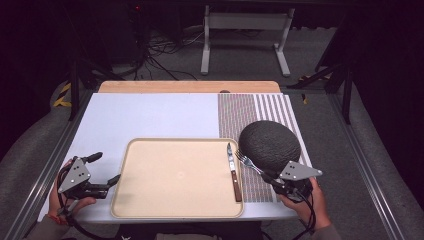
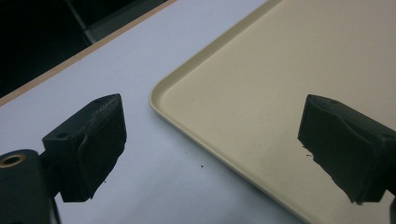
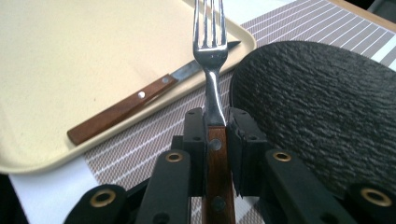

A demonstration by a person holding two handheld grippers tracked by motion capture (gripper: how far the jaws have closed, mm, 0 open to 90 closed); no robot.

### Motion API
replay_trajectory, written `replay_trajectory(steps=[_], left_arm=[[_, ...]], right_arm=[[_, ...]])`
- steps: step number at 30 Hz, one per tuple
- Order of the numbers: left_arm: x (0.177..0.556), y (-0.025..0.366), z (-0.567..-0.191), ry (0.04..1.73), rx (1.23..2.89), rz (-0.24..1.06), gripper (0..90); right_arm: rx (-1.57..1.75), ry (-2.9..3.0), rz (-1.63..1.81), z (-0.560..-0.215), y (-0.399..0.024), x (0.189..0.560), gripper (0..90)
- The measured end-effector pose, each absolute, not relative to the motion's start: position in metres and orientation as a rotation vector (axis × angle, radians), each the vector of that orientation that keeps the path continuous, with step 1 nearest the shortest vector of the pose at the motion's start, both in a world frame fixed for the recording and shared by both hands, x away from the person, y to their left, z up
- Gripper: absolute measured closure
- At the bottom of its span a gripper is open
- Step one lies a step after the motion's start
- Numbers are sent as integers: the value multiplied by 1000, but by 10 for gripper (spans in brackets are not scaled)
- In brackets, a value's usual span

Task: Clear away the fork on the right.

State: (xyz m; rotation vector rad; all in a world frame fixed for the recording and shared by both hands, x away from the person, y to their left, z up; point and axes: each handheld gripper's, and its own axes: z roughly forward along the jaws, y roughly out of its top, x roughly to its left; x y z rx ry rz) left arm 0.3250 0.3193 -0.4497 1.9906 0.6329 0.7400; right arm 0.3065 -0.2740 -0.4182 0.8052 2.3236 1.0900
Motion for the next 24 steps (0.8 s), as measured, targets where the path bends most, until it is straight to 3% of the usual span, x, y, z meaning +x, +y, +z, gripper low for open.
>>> replay_trajectory(steps=[24], left_arm=[[323, 319, -448, 628, 1983, 741, 84]], right_arm=[[767, 2312, 1116, -402, -215, 325, 789]])
